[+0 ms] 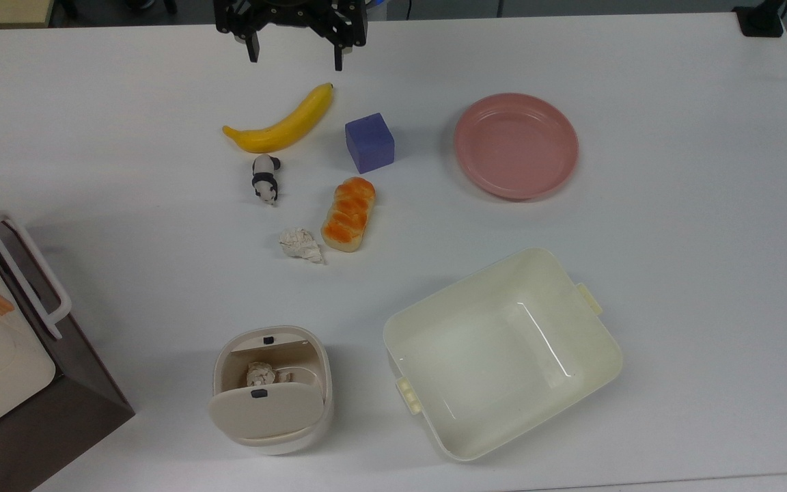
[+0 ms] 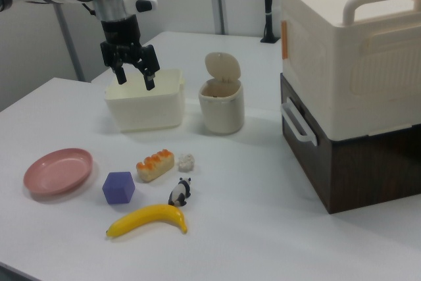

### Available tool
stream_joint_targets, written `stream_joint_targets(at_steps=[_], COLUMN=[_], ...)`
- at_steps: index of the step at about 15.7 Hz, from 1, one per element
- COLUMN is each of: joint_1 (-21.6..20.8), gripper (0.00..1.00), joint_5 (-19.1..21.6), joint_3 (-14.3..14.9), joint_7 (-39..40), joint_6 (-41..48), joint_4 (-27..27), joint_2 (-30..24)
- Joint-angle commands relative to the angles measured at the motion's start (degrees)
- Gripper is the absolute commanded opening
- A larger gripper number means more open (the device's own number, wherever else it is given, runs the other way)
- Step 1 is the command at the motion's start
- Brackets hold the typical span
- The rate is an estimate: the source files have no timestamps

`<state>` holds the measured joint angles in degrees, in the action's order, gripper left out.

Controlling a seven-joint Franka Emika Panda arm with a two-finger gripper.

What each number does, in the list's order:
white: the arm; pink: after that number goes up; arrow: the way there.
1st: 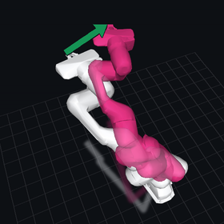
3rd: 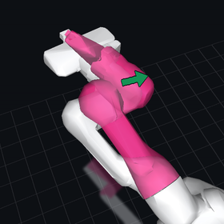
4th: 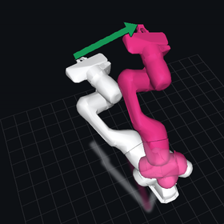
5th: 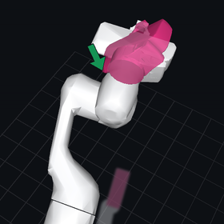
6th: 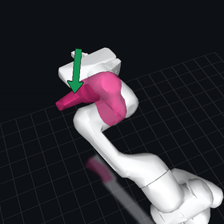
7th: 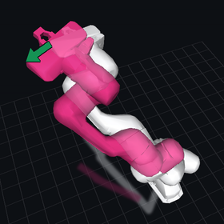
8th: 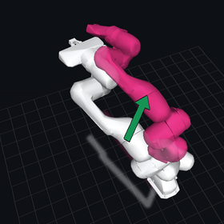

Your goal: Close the trash can

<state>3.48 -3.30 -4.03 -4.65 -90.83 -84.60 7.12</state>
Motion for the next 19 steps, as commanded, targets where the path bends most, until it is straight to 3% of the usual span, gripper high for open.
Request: stream_joint_targets(at_steps=[1, 17, 19], joint_1=[-0.23, -0.41, -0.41], gripper=[1.00, 0.99, 0.84], joint_5=[0.93, 0.93, 0.93], joint_3=[0.42, 0.42, 0.42], joint_7=[0.52, 1.40, 1.49], joint_6=[-0.40, -1.01, -1.02], joint_4=[-0.91, -0.91, -1.00], joint_2=[-0.44, -0.35, -0.35])
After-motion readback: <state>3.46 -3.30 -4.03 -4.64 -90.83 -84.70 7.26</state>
